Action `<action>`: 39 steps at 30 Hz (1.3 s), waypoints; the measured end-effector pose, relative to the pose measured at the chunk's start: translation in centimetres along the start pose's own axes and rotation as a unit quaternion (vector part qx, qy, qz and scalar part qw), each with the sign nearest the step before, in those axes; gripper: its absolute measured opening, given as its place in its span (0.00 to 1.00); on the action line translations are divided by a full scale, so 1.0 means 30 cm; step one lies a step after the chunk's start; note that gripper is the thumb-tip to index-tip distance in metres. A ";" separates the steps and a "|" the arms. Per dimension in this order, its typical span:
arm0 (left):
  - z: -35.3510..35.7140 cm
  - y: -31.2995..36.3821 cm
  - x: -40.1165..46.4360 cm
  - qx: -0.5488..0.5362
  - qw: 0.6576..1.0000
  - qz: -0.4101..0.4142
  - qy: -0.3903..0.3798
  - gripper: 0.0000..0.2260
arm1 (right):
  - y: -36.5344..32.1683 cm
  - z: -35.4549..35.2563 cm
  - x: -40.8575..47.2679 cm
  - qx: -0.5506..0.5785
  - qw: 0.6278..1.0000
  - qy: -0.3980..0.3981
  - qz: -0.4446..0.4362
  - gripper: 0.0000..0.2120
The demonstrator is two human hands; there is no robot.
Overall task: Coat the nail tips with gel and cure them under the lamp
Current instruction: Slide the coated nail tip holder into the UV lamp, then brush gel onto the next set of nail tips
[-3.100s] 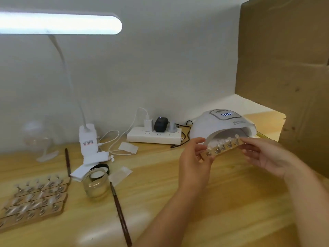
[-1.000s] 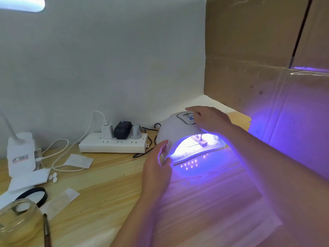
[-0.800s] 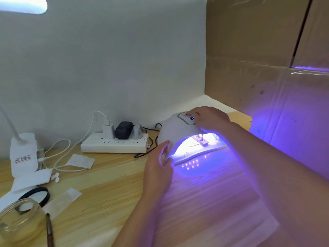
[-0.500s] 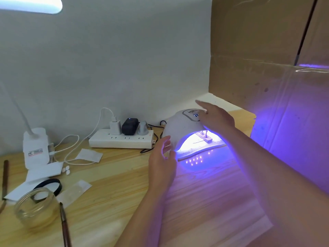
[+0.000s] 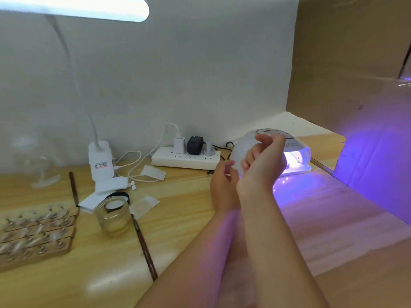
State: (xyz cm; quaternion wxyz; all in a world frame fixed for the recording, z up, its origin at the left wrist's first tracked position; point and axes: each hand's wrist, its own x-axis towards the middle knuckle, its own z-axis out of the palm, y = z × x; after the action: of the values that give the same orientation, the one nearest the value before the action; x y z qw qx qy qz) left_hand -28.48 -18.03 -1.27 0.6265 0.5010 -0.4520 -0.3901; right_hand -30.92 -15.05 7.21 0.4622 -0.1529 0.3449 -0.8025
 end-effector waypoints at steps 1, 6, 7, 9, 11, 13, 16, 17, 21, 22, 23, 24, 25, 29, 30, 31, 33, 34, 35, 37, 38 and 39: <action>-0.002 0.012 -0.004 0.011 1.000 -0.020 0.013 0.08 | -0.010 -0.005 -0.004 -0.005 1.000 -0.011 -0.013 0.14; -0.075 0.123 -0.025 0.017 0.997 -0.067 -0.018 0.05 | -0.046 0.022 -0.042 -0.027 0.994 -0.091 -0.063 0.17; -0.107 0.165 -0.034 0.027 0.997 -0.056 -0.041 0.05 | -0.049 0.033 -0.056 -0.036 0.991 -0.107 -0.070 0.17; -0.195 0.246 -0.054 0.058 0.996 0.005 -0.071 0.05 | -0.047 0.057 -0.088 -0.054 0.986 -0.137 -0.082 0.17; -0.317 0.314 -0.079 0.089 0.986 0.124 -0.064 0.06 | -0.036 0.080 -0.125 -0.080 0.977 -0.176 -0.096 0.17; -0.460 0.368 -0.112 0.133 0.958 0.252 -0.033 0.06 | -0.015 0.100 -0.166 -0.123 0.958 -0.230 -0.115 0.17; -0.678 0.401 -0.154 0.185 0.923 0.338 0.017 0.08 | 0.024 0.112 -0.217 -0.233 0.907 -0.319 -0.149 0.17; -0.750 0.398 -0.169 0.197 0.915 0.349 0.041 0.08 | 0.040 0.113 -0.233 -0.274 0.880 -0.353 -0.162 0.17; -0.967 0.335 -0.234 0.235 0.890 0.376 0.110 0.07 | 0.111 0.098 -0.272 -0.451 0.712 -0.523 -0.128 0.17; -1.009 0.311 -0.246 0.248 0.883 0.379 0.122 0.07 | 0.131 0.094 -0.280 -0.509 0.652 -0.551 -0.112 0.16; -1.043 0.286 -0.259 0.261 0.879 0.377 0.130 0.07 | 0.151 0.087 -0.285 -0.569 0.592 -0.561 -0.106 0.15; -1.072 0.260 -0.271 0.273 0.879 0.367 0.133 0.07 | 0.170 0.080 -0.289 -0.621 0.538 -0.559 -0.110 0.13; -1.098 0.230 -0.278 0.282 0.881 0.355 0.135 0.07 | 0.188 0.075 -0.290 -0.661 0.495 -0.552 -0.118 0.11; -1.165 0.142 -0.282 0.309 0.889 0.296 0.164 0.07 | 0.244 0.052 -0.297 -0.740 0.409 -0.532 -0.044 0.07; -1.177 0.134 -0.275 0.299 0.893 0.283 0.180 0.08 | 0.255 0.044 -0.302 -0.754 0.390 -0.527 -0.029 0.07; -1.188 0.130 -0.264 0.291 0.897 0.268 0.198 0.08 | 0.263 0.036 -0.307 -0.769 0.368 -0.522 -0.030 0.08; -1.206 0.121 -0.243 0.307 0.904 0.212 0.211 0.11 | 0.279 0.024 -0.313 -0.787 0.323 -0.519 -0.076 0.10; -1.215 0.112 -0.235 0.323 0.908 0.171 0.206 0.14 | 0.286 0.020 -0.316 -0.789 0.312 -0.520 -0.101 0.10; -1.223 0.101 -0.230 0.330 0.914 0.129 0.198 0.16 | 0.289 0.019 -0.318 -0.786 0.309 -0.523 -0.116 0.09; -1.229 0.086 -0.230 0.321 0.926 0.061 0.190 0.18 | 0.293 0.018 -0.321 -0.776 0.318 -0.532 -0.115 0.09; -1.228 0.085 -0.234 0.320 0.928 0.041 0.186 0.19 | 0.293 0.019 -0.322 -0.769 0.328 -0.538 -0.106 0.09; -1.227 0.086 -0.237 0.325 0.928 0.025 0.179 0.21 | 0.289 0.021 -0.319 -0.759 0.344 -0.543 -0.098 0.09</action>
State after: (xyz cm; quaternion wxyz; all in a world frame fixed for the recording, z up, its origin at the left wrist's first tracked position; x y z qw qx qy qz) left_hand 4.80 -0.70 -3.28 0.5091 0.7272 -0.4473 -0.1097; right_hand -20.03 -10.11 2.33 0.1521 -0.8733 0.4622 0.0235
